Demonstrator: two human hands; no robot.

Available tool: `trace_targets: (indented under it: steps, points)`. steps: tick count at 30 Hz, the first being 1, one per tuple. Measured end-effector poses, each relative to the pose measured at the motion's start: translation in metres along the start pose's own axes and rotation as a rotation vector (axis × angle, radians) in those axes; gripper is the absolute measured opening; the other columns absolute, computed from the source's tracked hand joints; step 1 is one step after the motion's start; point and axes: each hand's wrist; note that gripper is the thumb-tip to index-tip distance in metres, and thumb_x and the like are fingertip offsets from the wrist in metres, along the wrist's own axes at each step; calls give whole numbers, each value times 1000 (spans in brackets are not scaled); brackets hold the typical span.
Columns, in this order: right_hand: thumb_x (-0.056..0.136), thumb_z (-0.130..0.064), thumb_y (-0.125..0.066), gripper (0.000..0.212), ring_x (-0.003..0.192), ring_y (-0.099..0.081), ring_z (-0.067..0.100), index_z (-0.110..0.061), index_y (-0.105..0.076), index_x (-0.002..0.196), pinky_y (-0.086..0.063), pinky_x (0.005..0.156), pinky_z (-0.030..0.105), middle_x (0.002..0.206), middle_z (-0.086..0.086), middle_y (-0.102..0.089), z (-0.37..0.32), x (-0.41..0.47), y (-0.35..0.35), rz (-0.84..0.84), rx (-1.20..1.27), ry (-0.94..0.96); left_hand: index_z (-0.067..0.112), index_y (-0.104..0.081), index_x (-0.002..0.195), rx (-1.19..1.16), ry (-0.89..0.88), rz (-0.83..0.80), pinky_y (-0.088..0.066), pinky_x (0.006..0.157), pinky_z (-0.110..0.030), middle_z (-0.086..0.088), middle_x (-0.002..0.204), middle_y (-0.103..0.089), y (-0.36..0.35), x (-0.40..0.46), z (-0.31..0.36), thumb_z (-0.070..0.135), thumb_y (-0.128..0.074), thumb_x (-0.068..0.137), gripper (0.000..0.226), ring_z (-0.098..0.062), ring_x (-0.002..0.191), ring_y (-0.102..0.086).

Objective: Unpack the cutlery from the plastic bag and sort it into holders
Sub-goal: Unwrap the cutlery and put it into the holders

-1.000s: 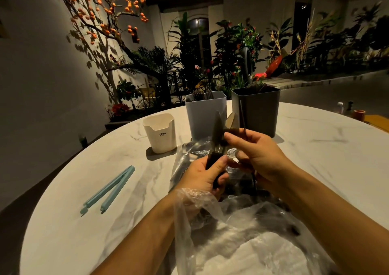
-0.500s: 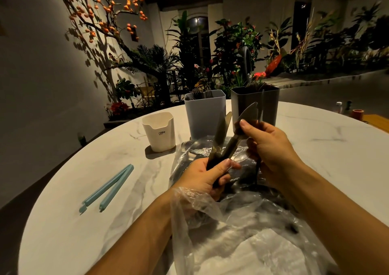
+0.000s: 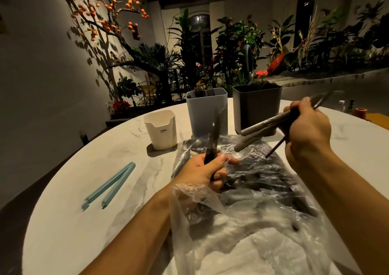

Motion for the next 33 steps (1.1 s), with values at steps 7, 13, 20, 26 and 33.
trace_targets:
  steps: [7,13,20,26,33]
  points:
    - [108,-33,-34,32,52,-46,9,-13,-52,89,-44,53,23,63,-3,-47,18,-18,-12,-333,-48,-176,8,-53,91,25,-53,319,-33,41,-19,0,55,-47,-20,-1,0,17,-42,107,22,-10,43,-38]
    - [107,-32,-37,30,48,-35,8,-10,-54,97,-29,45,21,60,-3,-40,35,-34,-24,-570,-206,-277,25,-58,109,198,-97,417,-55,68,-28,-2,85,-63,-22,6,-4,34,-47,105,15,-12,77,-63]
    - [82,-27,-77,29,60,-67,4,-8,-67,100,-46,46,17,70,0,-69,40,-47,-24,-624,-359,-114,42,-47,139,157,-149,432,-43,110,-51,4,135,-57,-35,-1,2,61,-23,101,48,-20,127,-54]
    - [89,-18,-71,10,51,-48,10,-13,-71,98,-41,48,23,60,2,-55,43,-36,-20,-495,-409,-106,28,-56,119,392,-210,426,-50,90,-30,7,112,-63,-29,-1,3,39,-36,107,26,-11,106,-60]
    - [57,-42,-85,53,57,-47,13,-15,-70,100,-41,51,25,64,1,-55,38,-32,-18,-518,-332,-156,30,-57,124,312,-184,369,-56,91,-42,1,96,-62,-32,-2,0,32,-49,103,22,-16,92,-63]
Point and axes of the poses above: each hand's wrist, its own x-axis towards the middle knuckle, its own y-axis out of the back of the hand, z = x × y
